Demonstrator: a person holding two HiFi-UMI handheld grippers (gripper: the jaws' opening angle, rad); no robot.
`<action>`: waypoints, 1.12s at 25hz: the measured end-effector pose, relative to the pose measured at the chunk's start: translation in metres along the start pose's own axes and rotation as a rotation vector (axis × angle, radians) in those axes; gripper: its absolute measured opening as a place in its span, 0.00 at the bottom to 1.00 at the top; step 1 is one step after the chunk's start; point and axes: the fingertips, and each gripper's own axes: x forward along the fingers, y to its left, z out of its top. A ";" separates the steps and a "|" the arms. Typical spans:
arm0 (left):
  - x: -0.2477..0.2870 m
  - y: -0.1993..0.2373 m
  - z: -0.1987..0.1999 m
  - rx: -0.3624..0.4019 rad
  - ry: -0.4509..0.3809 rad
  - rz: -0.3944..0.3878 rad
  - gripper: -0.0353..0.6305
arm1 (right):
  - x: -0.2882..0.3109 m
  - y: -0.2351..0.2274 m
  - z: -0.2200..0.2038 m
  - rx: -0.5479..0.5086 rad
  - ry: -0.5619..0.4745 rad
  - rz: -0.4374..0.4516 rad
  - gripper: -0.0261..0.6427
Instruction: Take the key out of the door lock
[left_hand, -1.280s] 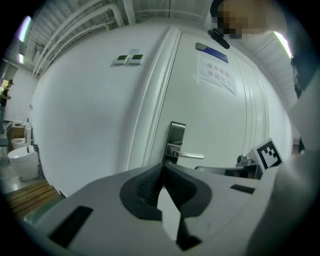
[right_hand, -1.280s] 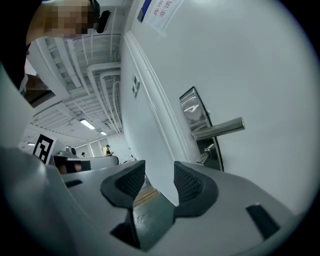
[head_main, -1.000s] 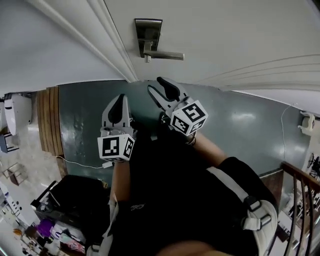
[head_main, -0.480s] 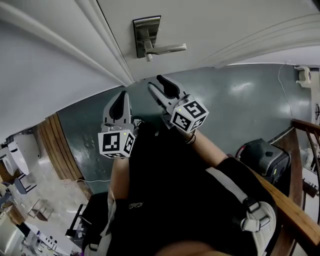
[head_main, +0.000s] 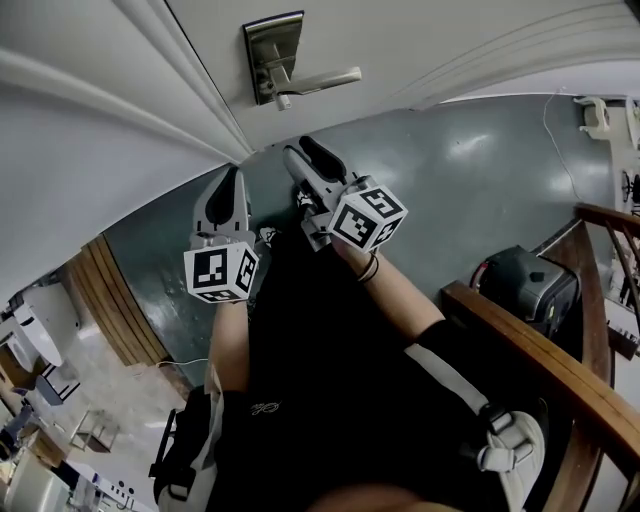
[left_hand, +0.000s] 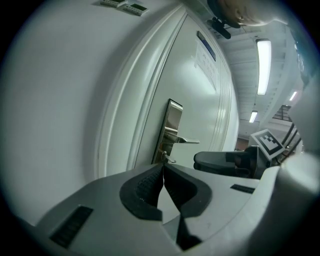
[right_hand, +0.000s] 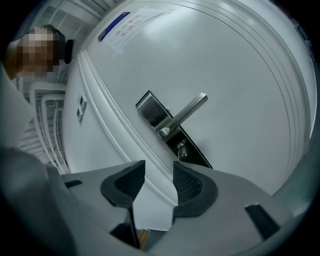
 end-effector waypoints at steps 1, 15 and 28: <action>0.002 0.000 -0.001 0.000 0.000 0.003 0.09 | 0.003 -0.003 0.001 0.021 -0.005 0.002 0.31; 0.028 0.011 -0.002 0.010 0.034 0.073 0.09 | 0.046 -0.045 0.007 0.282 -0.022 0.037 0.31; 0.041 0.021 -0.003 -0.003 0.051 0.124 0.09 | 0.079 -0.057 0.012 0.488 -0.033 0.108 0.31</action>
